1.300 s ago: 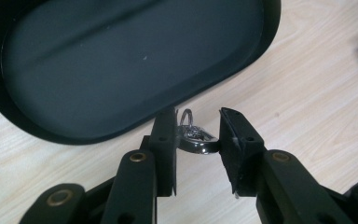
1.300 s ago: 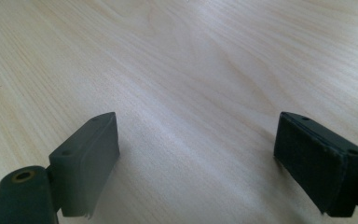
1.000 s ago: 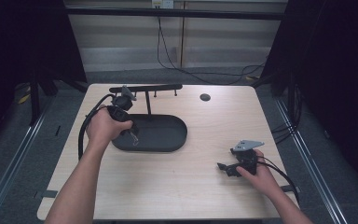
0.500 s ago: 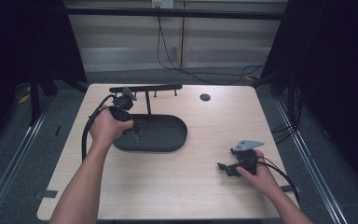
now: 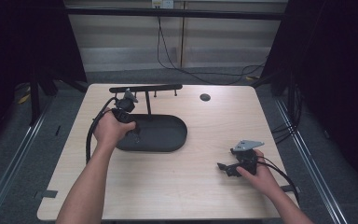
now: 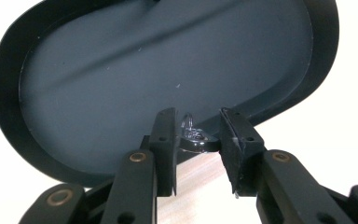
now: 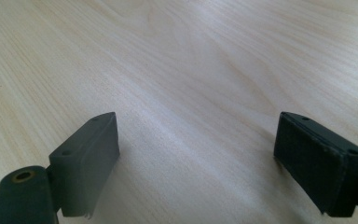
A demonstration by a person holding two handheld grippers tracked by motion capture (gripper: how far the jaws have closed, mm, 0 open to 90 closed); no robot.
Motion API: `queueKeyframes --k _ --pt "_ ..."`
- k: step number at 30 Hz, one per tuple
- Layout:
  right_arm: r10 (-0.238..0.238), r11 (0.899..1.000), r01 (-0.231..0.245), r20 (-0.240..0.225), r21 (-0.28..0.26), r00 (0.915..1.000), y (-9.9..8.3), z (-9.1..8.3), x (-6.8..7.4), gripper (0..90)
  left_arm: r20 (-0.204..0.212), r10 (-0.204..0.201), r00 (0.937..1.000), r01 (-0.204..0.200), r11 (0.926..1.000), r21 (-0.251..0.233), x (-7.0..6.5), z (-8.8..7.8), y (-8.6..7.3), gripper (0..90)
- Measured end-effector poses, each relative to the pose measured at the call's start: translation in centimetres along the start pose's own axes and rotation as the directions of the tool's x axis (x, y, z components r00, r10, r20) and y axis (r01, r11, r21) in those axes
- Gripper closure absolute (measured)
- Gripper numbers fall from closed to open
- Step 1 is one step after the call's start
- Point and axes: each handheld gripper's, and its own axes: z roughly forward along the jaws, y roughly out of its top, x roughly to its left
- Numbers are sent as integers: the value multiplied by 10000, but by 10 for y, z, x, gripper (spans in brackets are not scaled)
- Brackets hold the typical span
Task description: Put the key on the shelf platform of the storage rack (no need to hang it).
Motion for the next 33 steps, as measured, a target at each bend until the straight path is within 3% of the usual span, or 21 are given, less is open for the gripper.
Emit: queueKeyframes --k 18,33 --pt "24 10000 -24 10 20 10000 0 0 0 136 -181 -47 9998 45 9999 -107 5 19 -6 678" --pt "28 10000 -28 -4 19 10000 0 0 0 136 -258 -355 9990 349 9991 -232 8 28 -11 678"
